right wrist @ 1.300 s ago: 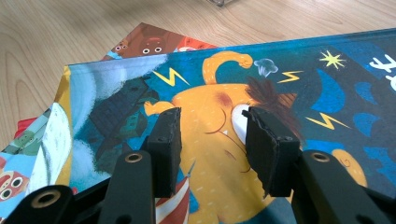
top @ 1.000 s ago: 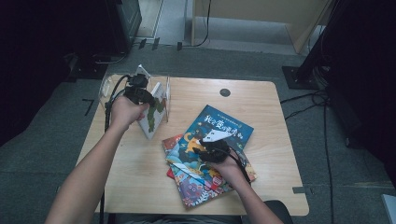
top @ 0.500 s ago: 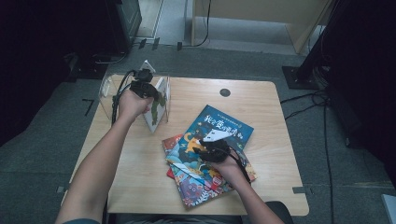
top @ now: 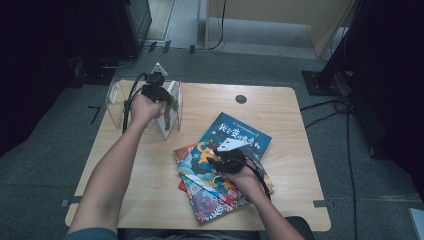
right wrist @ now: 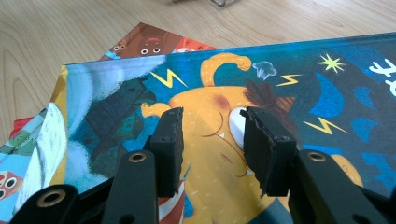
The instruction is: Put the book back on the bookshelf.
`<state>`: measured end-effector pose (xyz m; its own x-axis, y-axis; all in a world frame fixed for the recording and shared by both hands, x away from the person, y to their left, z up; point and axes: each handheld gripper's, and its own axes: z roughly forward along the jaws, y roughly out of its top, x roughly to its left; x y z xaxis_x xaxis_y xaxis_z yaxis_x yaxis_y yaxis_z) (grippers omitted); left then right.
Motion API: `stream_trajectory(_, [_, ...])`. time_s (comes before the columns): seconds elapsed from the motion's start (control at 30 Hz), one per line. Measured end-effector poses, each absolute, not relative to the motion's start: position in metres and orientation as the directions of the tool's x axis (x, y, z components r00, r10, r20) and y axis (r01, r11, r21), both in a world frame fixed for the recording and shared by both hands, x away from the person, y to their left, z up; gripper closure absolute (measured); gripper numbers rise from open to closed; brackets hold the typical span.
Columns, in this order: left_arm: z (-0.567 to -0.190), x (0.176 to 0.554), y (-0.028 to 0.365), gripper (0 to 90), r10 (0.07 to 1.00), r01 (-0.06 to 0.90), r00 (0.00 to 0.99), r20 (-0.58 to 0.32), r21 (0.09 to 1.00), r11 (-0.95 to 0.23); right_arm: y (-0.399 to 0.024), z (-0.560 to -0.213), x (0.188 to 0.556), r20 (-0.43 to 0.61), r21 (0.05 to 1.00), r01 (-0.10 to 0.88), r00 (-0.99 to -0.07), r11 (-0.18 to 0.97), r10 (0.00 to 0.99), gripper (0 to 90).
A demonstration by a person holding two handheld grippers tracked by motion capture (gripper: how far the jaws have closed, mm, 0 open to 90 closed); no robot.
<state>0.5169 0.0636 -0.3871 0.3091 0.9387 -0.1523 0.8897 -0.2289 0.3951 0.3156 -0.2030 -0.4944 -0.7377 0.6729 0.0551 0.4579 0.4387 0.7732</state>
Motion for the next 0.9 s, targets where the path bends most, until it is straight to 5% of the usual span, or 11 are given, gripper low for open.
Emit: stream_trajectory(0.9, [-0.339, 0.482, 0.087, 56.9, 0.895, 0.853, 0.406, -0.183, 0.429, -0.299, -0.223, -0.492, 0.319, 0.132, 0.768, 0.520, -0.701, 0.375, 0.701, 56.7])
